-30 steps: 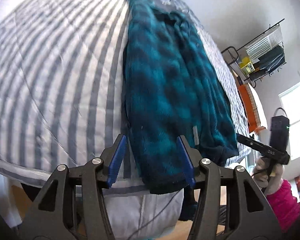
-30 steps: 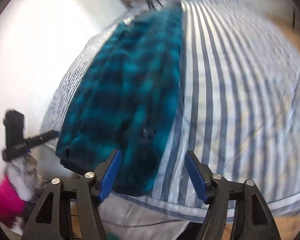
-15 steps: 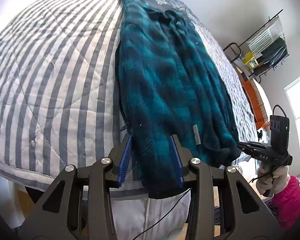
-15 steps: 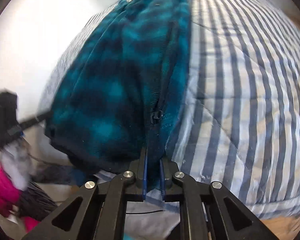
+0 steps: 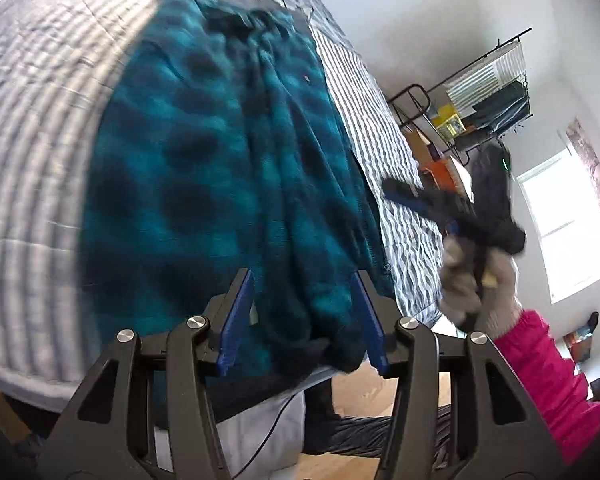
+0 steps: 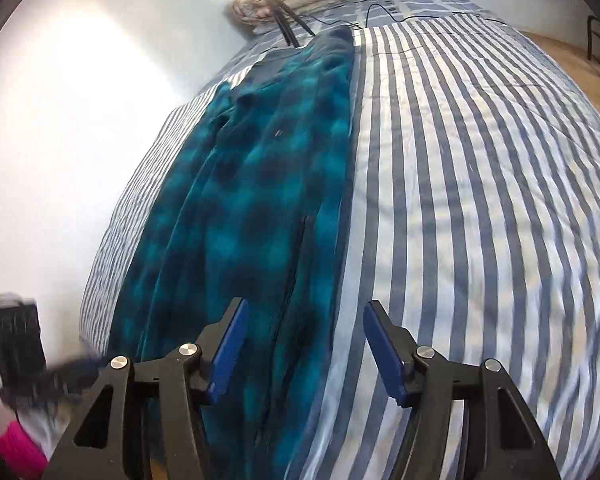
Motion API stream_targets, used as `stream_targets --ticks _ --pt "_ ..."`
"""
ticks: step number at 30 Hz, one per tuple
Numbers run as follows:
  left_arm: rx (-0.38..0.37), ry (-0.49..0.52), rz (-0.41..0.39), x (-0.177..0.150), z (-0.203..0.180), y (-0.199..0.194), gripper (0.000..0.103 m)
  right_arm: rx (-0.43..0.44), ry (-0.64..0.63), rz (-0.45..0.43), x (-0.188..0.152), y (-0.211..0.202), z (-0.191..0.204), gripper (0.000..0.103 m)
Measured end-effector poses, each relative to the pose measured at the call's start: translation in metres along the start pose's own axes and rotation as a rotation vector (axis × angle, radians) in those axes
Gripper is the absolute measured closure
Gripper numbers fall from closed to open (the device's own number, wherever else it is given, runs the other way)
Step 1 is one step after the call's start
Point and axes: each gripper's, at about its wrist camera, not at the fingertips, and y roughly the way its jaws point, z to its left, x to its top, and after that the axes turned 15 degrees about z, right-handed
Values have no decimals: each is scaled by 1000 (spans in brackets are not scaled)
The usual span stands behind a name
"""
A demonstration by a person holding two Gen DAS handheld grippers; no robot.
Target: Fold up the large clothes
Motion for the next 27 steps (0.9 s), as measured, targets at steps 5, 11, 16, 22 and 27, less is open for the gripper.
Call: stream_targets --ticks 5,11,16,22,27 --pt "-2 -30 45 10 -1 28 52 36 50 -8 56 19 -13 40" --pt "38 20 75 10 -8 40 93 93 74 4 124 52 -23 51" --pt "-4 16 83 13 -12 44 95 27 -7 35 137 66 -5 98" --pt "-16 9 98 7 -7 51 96 -42 -46 4 137 57 1 99" --pt "15 20 101 7 -4 53 95 -110 -39 34 139 75 5 88"
